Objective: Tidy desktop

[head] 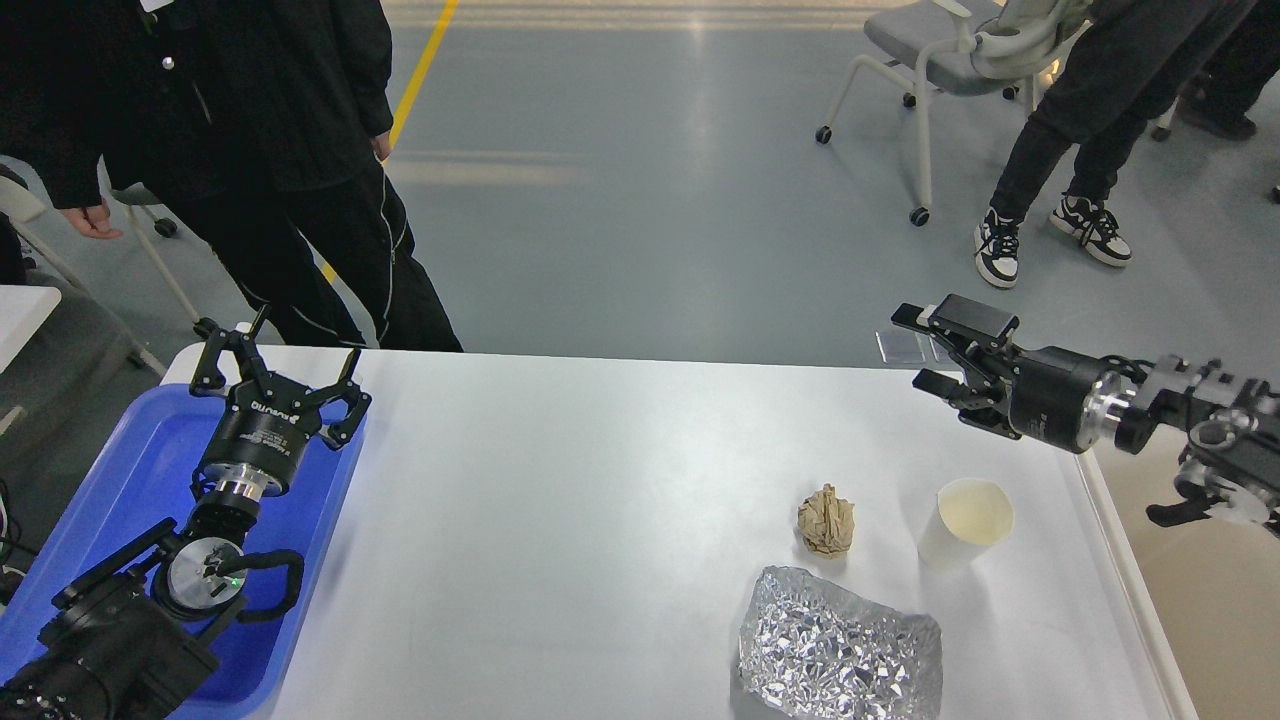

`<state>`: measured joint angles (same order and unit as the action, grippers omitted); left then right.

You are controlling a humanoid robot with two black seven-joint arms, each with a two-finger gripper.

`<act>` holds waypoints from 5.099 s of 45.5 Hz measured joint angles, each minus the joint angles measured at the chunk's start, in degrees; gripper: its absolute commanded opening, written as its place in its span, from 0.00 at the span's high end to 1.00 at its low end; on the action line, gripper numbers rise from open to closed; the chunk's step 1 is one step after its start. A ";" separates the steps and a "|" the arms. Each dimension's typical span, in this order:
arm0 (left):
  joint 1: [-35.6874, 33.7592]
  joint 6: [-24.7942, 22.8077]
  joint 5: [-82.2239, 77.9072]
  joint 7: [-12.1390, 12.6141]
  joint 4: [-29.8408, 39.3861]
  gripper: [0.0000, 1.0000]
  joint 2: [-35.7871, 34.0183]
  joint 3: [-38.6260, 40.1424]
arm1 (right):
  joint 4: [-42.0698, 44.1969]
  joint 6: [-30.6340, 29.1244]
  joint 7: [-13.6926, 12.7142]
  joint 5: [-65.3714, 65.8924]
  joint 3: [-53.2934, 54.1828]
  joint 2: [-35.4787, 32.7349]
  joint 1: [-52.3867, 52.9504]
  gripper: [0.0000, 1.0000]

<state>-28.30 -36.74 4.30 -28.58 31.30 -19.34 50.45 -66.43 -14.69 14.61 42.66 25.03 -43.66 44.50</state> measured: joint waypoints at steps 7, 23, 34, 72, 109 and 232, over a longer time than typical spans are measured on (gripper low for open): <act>0.00 0.00 0.00 0.00 0.00 0.00 0.00 0.00 | -3.90 1.48 -0.05 6.48 -3.83 -3.22 3.55 0.00; 0.00 0.00 0.00 0.01 0.01 0.00 0.00 -0.02 | -9.36 4.92 -1.69 28.69 -13.38 -6.37 7.41 0.00; 0.00 0.00 0.00 0.03 0.01 0.00 0.00 -0.02 | -7.04 7.99 -3.67 38.94 -18.85 -6.56 7.97 0.00; 0.00 0.00 0.00 0.02 0.00 0.00 0.00 0.00 | 8.45 20.14 -4.34 46.37 -30.57 0.27 3.32 0.48; 0.00 0.00 0.00 0.02 0.01 0.00 0.00 -0.02 | 8.28 19.88 -4.11 44.59 -30.96 0.60 3.60 1.00; 0.01 0.01 0.00 0.02 0.00 0.00 0.00 0.00 | 21.43 7.25 2.85 6.62 -30.19 -21.95 8.48 1.00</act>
<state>-28.29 -36.74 4.31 -28.57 31.30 -19.34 50.45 -45.00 -7.44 17.47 49.28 -5.16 -65.61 52.97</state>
